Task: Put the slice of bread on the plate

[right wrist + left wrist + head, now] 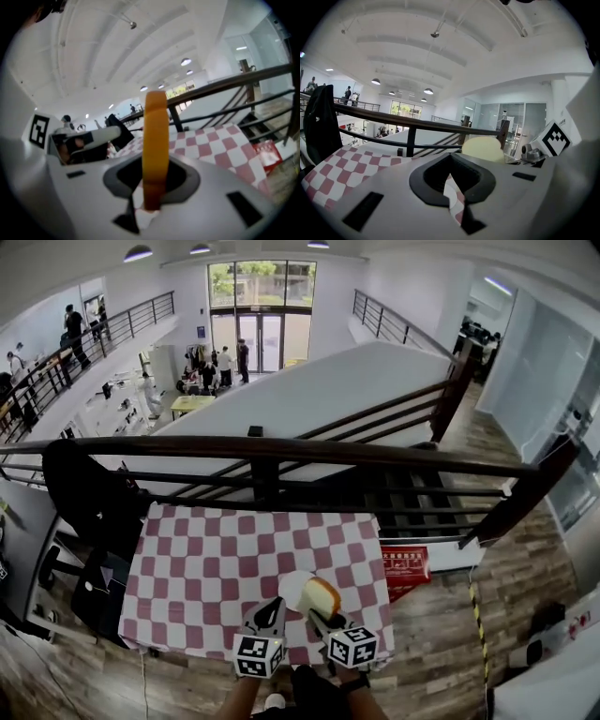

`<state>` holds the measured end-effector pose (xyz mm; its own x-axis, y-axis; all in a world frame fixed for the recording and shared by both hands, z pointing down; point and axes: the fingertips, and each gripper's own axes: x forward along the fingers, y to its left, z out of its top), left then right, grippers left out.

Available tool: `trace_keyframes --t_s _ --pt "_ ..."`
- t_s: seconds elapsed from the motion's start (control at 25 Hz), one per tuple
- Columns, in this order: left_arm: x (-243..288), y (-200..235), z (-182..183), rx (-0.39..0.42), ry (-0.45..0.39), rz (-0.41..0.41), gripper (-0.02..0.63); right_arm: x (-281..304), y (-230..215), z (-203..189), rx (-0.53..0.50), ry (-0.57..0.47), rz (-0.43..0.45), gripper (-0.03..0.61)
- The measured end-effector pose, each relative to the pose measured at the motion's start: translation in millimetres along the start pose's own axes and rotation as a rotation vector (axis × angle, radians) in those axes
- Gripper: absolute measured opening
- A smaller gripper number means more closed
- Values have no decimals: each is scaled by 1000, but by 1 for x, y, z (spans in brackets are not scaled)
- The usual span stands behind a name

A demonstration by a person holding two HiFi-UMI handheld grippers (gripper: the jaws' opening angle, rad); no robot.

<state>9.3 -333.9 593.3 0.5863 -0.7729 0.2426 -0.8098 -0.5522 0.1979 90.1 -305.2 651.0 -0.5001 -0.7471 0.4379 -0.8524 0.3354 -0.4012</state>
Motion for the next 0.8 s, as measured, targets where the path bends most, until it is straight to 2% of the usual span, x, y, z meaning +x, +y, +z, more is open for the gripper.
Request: trace_keyframes --t_s 0.16,0.28,0.6,0.8 --pt "31 11 -16 -8 65 23 18 38 -25 -18 34 142 51 97" --pt "44 22 -26 -17 94 82 18 58 -34 -36 28 247 88 97" --pt "69 42 -58 -42 186 138 18 98 -59 -79 188 398 140 97" --pt "78 53 -70 -55 234 175 18 118 -67 -89 271 459 175 97"
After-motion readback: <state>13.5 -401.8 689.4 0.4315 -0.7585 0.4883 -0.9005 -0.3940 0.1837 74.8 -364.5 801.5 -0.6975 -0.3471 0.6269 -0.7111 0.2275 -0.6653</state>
